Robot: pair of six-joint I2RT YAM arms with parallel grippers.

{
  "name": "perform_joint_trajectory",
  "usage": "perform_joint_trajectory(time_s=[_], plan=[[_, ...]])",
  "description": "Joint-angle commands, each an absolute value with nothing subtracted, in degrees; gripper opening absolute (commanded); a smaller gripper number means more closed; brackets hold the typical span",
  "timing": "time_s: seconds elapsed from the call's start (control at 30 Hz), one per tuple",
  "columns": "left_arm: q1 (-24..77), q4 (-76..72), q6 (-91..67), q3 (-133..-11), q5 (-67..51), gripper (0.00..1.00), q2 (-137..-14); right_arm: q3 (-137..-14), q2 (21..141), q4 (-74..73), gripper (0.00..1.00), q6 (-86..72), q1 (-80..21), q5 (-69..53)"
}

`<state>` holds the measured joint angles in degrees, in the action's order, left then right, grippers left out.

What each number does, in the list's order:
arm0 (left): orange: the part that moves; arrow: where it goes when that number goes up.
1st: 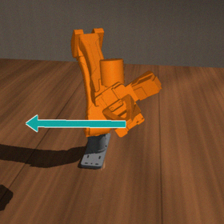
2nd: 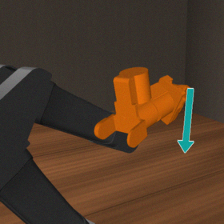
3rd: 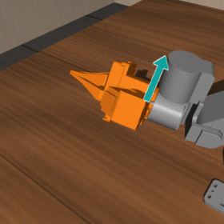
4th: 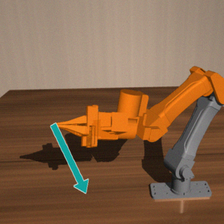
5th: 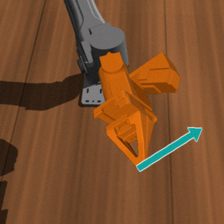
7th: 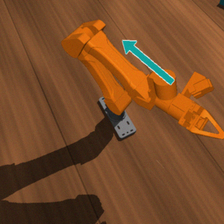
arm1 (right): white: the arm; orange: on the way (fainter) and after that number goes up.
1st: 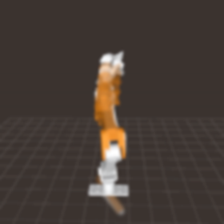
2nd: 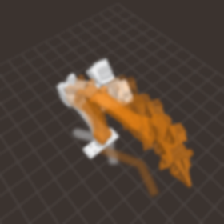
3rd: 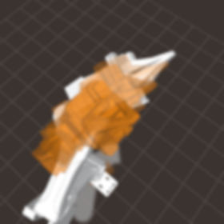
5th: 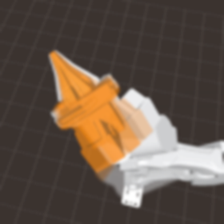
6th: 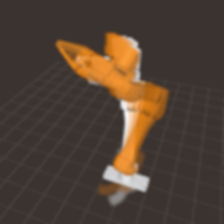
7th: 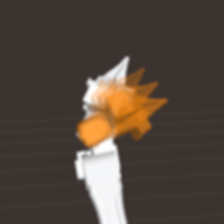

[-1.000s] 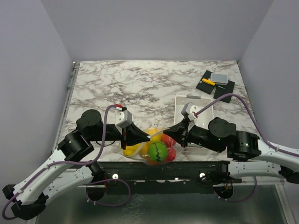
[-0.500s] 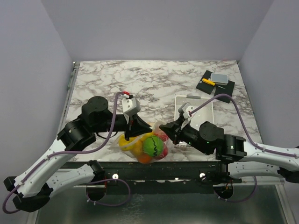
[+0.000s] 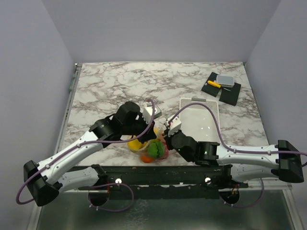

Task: Place the food in the zip-top bag and seal the zipper
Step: Zip the zipper food storage bag at the center of the board.

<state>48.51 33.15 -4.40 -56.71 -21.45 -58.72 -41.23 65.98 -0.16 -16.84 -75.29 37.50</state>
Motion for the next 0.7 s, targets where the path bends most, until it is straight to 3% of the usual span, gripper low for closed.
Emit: perform_joint_trajectory(time_s=[0.0, 0.23, 0.43, 0.67], plan=[[48.52, 25.36, -7.2, -52.3, -16.53, 0.0, -59.16, -37.81, 65.9, 5.62, 0.01, -20.16, -74.56, 41.89], [48.53, 22.18, -9.53, -53.69, -12.62, 0.0, -57.74, -35.86, 62.5, 5.9, 0.01, -20.68, -74.38, 42.94], [48.56, 15.87, -11.5, -52.96, -15.99, 0.0, -51.04, -35.94, 62.34, 6.09, 0.01, -21.06, -74.38, 42.41], [48.53, 19.86, -9.77, -53.55, -13.79, 0.0, -46.48, -36.51, 60.17, 3.8, 0.01, -22.29, -74.37, 44.12]])
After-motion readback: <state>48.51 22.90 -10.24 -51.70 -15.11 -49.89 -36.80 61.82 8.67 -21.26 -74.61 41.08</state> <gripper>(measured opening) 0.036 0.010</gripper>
